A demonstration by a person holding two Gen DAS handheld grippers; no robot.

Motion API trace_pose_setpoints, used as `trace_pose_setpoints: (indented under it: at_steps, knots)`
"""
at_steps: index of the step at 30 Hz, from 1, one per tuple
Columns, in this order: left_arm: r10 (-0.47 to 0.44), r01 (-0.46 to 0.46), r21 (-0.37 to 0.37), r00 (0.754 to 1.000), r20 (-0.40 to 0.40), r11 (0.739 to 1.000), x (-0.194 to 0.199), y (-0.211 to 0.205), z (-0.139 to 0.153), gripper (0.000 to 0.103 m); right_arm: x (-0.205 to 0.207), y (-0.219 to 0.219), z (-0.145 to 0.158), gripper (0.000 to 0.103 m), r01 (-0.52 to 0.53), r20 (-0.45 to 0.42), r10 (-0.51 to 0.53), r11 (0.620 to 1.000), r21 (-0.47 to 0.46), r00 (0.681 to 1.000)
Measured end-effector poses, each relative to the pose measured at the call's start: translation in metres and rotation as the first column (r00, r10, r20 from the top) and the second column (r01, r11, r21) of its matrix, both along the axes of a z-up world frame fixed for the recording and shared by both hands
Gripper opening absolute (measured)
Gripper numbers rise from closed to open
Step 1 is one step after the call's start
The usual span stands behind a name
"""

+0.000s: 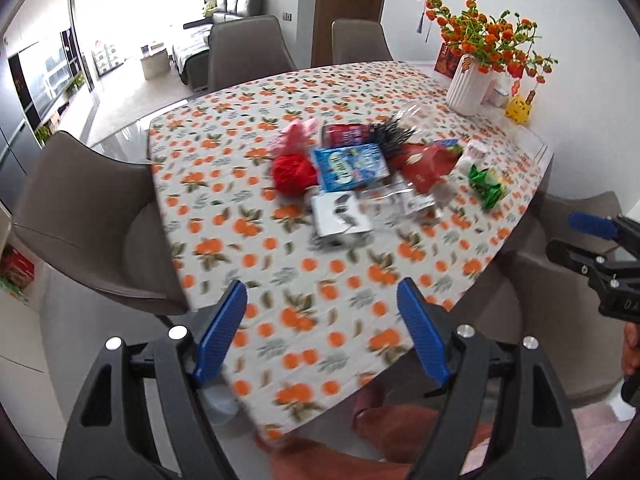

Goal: Collect trash
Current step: 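Move both grippers back toward the table items, then grasp the white foam tray with the left gripper while the right gripper grasps the clear cup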

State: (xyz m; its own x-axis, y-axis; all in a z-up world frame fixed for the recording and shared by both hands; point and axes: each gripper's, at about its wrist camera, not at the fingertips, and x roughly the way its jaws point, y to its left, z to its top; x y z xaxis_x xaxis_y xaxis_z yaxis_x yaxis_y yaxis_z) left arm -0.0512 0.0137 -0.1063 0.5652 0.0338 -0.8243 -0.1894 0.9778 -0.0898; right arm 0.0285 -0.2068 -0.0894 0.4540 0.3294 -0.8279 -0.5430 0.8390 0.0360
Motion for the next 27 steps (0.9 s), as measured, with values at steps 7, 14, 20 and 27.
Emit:
trace_pose_setpoints:
  at_steps: [7, 14, 20, 27]
  knots:
    - [-0.003, 0.003, 0.023, 1.0, -0.026, 1.0, 0.049, -0.034, -0.008, 0.078, 0.046, -0.046, -0.008, 0.074, 0.029, -0.019, -0.029, 1.0, 0.006, 0.999]
    - [-0.018, 0.019, 0.022, 0.999, -0.04, 1.0, 0.081, -0.028, -0.02, 0.078, 0.071, -0.04, -0.022, 0.074, 0.028, -0.046, -0.027, 0.999, 0.027, 0.999]
    - [-0.037, 0.038, 0.015, 0.997, -0.061, 0.999, 0.101, -0.011, -0.03, 0.078, 0.088, -0.011, -0.032, 0.074, 0.001, -0.06, 0.001, 0.999, 0.033, 0.998]
    - [-0.08, 0.082, 0.026, 0.993, -0.083, 0.996, 0.117, 0.014, -0.05, 0.078, 0.109, 0.037, -0.059, 0.074, -0.031, -0.082, 0.035, 0.998, 0.051, 0.996]
